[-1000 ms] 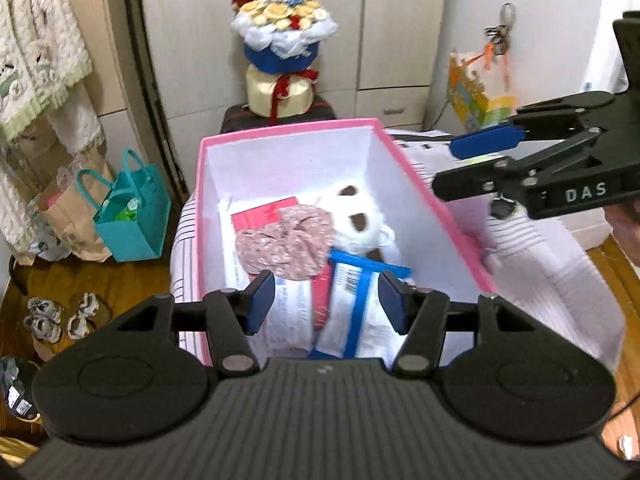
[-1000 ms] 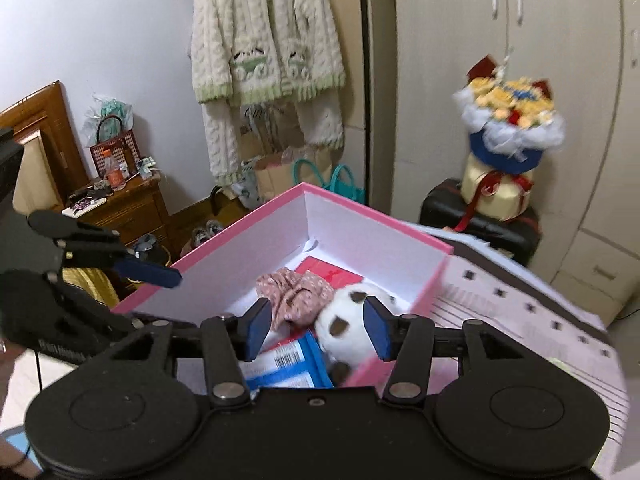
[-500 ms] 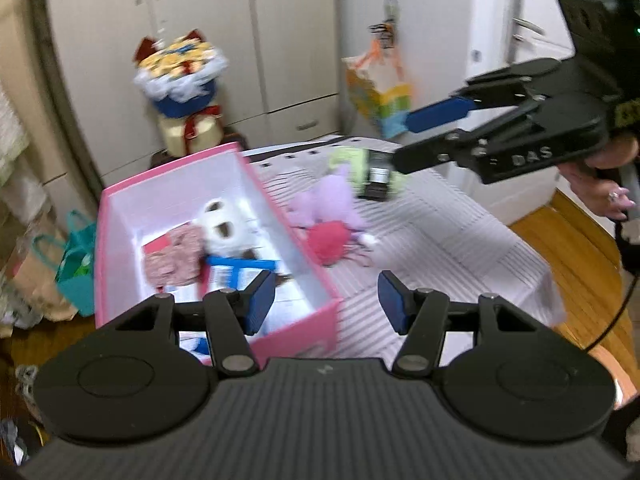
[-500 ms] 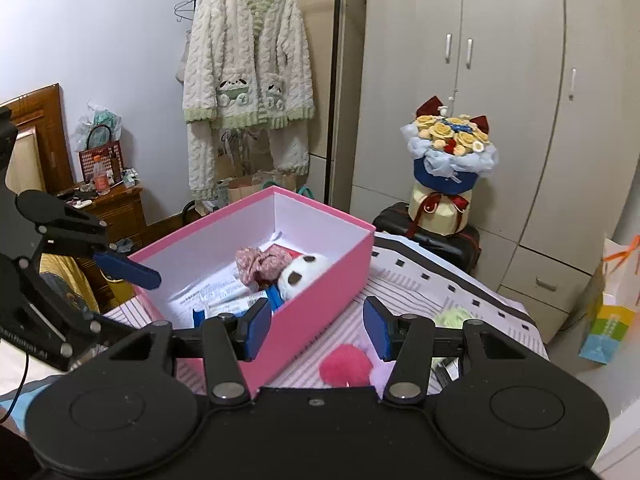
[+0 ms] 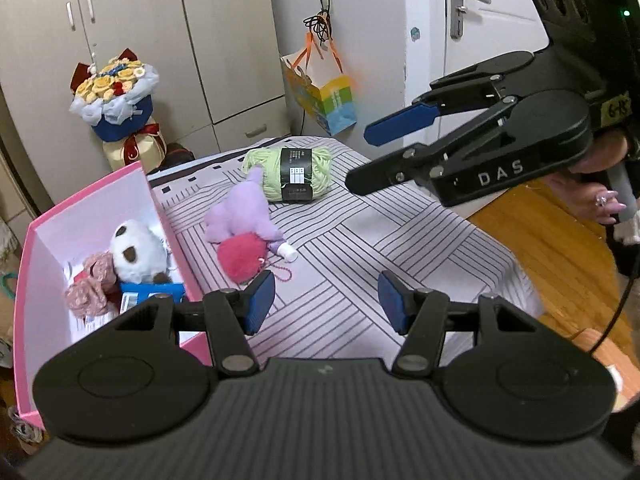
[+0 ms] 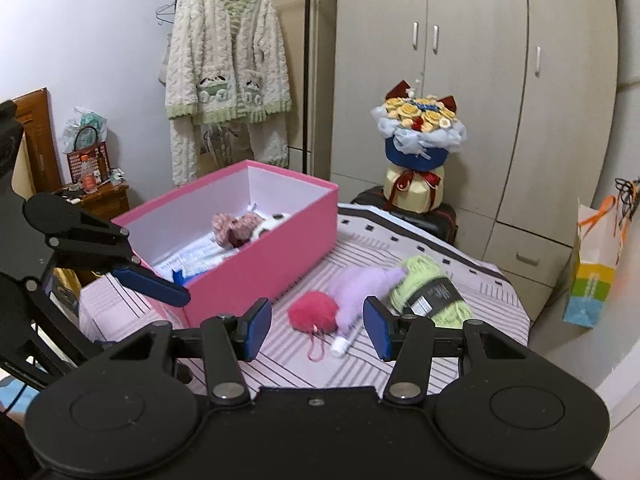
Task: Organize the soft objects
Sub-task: 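Withdraw both tools from the box toward the remaining items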
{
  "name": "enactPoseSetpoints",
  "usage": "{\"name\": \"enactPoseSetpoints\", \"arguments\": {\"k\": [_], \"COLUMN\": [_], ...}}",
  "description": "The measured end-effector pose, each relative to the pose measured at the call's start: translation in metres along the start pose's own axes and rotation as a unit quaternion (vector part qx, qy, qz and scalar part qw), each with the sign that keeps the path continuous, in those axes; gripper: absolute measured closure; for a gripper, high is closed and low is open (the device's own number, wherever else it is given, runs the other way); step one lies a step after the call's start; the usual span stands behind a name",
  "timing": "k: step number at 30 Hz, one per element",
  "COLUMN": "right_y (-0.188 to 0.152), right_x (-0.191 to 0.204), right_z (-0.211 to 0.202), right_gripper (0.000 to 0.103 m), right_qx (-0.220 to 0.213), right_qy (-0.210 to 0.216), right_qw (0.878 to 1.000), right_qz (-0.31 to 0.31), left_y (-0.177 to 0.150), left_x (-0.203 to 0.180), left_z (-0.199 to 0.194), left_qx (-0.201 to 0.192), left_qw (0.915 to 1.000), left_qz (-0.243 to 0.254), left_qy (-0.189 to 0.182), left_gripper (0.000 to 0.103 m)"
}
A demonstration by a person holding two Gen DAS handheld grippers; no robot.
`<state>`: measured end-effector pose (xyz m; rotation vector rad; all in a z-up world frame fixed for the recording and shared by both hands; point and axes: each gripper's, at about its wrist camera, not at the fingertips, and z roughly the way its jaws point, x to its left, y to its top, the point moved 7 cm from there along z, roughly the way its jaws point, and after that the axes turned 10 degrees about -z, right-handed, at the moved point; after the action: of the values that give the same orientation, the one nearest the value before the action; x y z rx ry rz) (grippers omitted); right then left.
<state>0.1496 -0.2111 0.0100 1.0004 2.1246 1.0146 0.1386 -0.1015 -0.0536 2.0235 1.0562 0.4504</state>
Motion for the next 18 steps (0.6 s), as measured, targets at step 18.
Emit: {"name": "enactPoseSetpoints", "arguments": {"k": [18], "right_y": [-0.078], "right_x": [-0.021], "right_z": [0.097], "right_gripper": [0.050], "right_qx": [0.042], "right_qy": [0.034], "right_qw": [0.998], "right_qz": [-0.036], "left_y": [0.032], "left_x": [0.033], "left_z": [0.105], "left_qx": [-0.033], "left_qw": [0.9870], "left_qz": [-0.076], "left_qy": [0.138], "left_gripper": [0.063]}}
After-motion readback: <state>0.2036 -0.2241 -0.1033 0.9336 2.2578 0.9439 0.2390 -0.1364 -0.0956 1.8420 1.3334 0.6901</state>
